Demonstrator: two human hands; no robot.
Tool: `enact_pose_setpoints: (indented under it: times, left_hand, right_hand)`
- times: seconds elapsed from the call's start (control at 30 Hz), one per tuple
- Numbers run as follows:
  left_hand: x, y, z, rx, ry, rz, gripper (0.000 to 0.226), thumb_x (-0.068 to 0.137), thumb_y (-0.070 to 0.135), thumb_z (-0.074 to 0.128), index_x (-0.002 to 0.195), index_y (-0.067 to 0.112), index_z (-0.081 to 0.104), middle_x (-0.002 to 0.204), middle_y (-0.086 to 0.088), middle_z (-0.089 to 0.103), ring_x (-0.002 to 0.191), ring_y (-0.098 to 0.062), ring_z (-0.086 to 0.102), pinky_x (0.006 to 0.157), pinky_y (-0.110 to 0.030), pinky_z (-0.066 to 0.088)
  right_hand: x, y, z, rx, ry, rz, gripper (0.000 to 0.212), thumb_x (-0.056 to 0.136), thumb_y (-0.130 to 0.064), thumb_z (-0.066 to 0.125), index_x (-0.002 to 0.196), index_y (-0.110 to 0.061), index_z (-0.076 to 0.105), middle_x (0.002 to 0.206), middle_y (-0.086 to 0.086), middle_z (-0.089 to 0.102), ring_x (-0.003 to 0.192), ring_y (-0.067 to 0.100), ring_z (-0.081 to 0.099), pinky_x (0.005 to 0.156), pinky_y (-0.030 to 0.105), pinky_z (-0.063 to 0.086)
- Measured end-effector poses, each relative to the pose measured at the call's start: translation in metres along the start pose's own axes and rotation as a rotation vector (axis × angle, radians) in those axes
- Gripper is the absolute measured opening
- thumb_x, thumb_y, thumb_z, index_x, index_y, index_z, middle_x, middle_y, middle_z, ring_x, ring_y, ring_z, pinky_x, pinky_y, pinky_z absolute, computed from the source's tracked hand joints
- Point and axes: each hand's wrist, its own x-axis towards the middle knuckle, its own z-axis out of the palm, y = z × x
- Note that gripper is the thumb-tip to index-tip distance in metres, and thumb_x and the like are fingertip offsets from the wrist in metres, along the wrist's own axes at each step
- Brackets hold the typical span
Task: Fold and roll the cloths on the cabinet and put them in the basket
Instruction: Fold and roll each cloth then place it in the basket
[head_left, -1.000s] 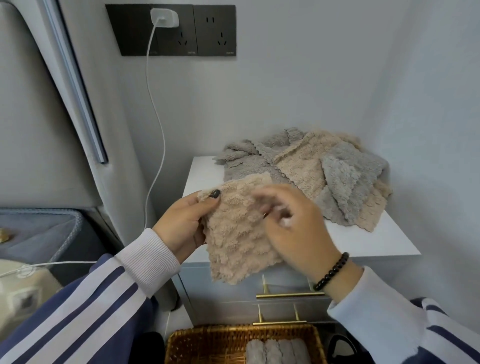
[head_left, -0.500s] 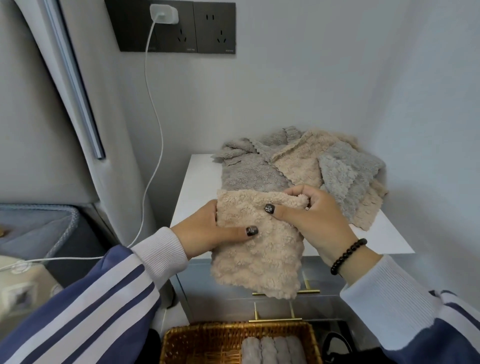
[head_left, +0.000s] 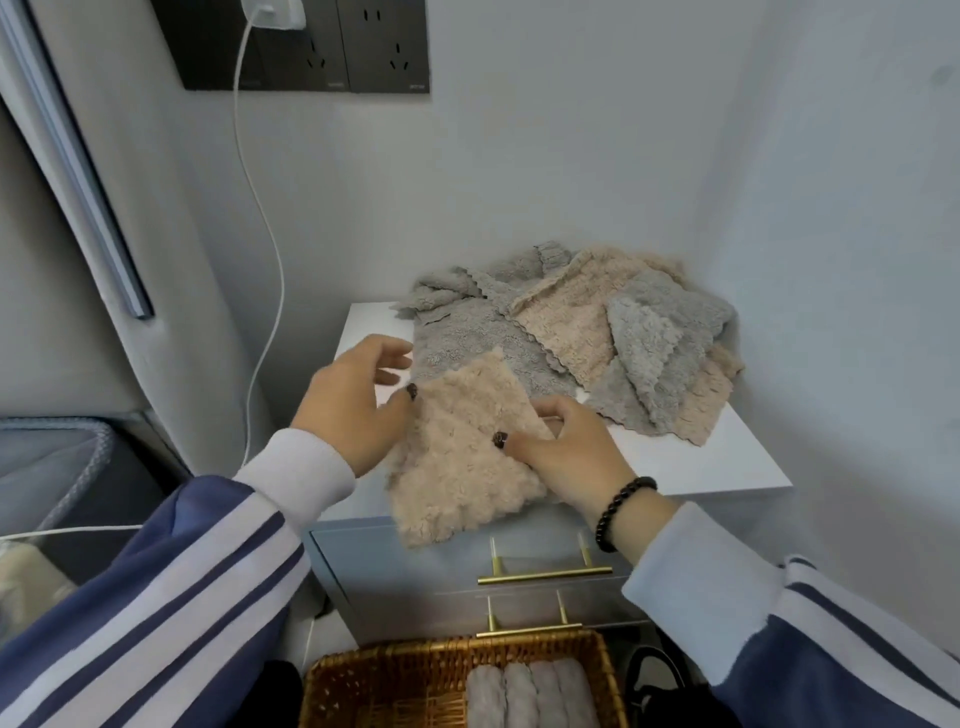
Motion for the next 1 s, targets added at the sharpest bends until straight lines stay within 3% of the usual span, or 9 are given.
enact_pose_setpoints:
  times: [0.1,0.23,0.33,0.4,0.53,0.6,0.67,0.83,1.0]
  left_hand:
    - [-0.014,0.005,0.015,0.076,-0.038,0.122,0.043,0.093,0.007,0.051,0.134,0.019,0.048,0.132,0.007,0.050,0.117,-0.005,0.045,0.104,-0.015,0.028]
    - [-0.038,0.004,0.041,0.246,-0.402,0.284,0.059,0.097,0.018,0.031,0.152,0.011,0.011,0.159,-0.007,0.014,0.146,-0.015,0.011,0.114,-0.015,0.001]
    - [-0.051,-0.006,0.051,0.571,-0.552,0.326,0.080,0.081,0.053,-0.006,0.149,0.011,-0.017,0.157,-0.005,-0.019,0.145,-0.016,-0.017,0.110,-0.024,-0.018]
    - [-0.058,-0.013,0.052,0.695,-0.540,0.343,0.092,0.074,0.064,-0.007,0.147,0.010,-0.021,0.152,-0.004,-0.026,0.142,-0.020,-0.022,0.110,-0.031,-0.018]
    - [-0.067,-0.030,0.054,0.780,-0.394,0.502,0.097,0.070,0.049,0.061,0.144,-0.006,0.030,0.148,-0.025,0.033,0.134,-0.040,0.037,0.108,-0.050,0.029]
    - [-0.069,-0.038,0.058,0.750,-0.319,0.567,0.078,0.073,0.028,0.061,0.139,-0.005,0.037,0.143,-0.025,0.042,0.130,-0.039,0.045,0.103,-0.052,0.039]
    - [-0.069,-0.046,0.056,0.719,-0.267,0.624,0.066,0.078,0.018,0.039,0.140,-0.004,0.034,0.144,-0.024,0.041,0.131,-0.037,0.044,0.105,-0.050,0.039]
    - [-0.063,-0.066,0.041,0.730,-0.261,0.652,0.081,0.069,0.020,0.065,0.140,-0.002,0.034,0.143,-0.021,0.044,0.130,-0.034,0.046,0.109,-0.041,0.027]
    - [-0.058,-0.068,0.036,0.778,-0.277,0.633,0.089,0.071,0.040,0.066,0.142,-0.001,0.032,0.145,-0.018,0.041,0.134,-0.032,0.042,0.109,-0.048,0.029]
  right_hand:
    - [0.004,0.008,0.008,-0.135,0.078,-0.041,0.041,0.083,-0.033,0.071,0.115,-0.022,0.049,0.107,-0.010,0.054,0.099,0.008,0.054,0.081,0.018,0.040]
    - [0.008,0.010,0.003,-0.201,0.034,-0.057,0.038,0.092,-0.033,0.058,0.126,-0.019,0.049,0.101,-0.011,0.050,0.092,0.006,0.058,0.059,0.005,0.034]
    - [0.014,0.014,-0.003,-0.150,0.002,-0.018,0.042,0.087,-0.033,0.065,0.125,-0.019,0.053,0.114,-0.010,0.056,0.096,0.008,0.057,0.080,0.019,0.044]
    - [0.015,0.016,-0.006,-0.161,-0.008,0.004,0.043,0.081,-0.034,0.071,0.119,-0.020,0.055,0.104,-0.006,0.062,0.092,0.009,0.059,0.078,0.024,0.048]
    - [0.006,0.013,-0.007,-0.517,0.145,-0.258,0.053,0.082,-0.027,0.069,0.129,-0.019,0.046,0.110,-0.002,0.057,0.096,0.013,0.057,0.077,0.024,0.049]
    - [0.004,0.014,-0.003,-0.750,0.236,-0.713,0.052,0.081,-0.010,0.066,0.131,-0.012,0.049,0.121,0.006,0.056,0.108,0.022,0.056,0.089,0.037,0.051]
    - [0.005,0.020,0.003,-0.849,0.099,-1.006,0.046,0.083,-0.002,0.058,0.128,-0.009,0.055,0.127,0.009,0.056,0.117,0.024,0.053,0.100,0.039,0.046]
    - [0.001,0.030,0.002,-0.883,-0.326,-0.708,0.065,0.097,-0.049,0.028,0.151,-0.014,0.019,0.158,-0.002,0.019,0.143,0.003,0.009,0.118,0.023,0.006]
    - [0.006,0.027,-0.002,-1.110,-0.420,-0.651,0.101,0.081,-0.073,0.042,0.151,-0.023,-0.012,0.155,-0.015,-0.016,0.134,-0.006,-0.019,0.111,0.018,-0.010]
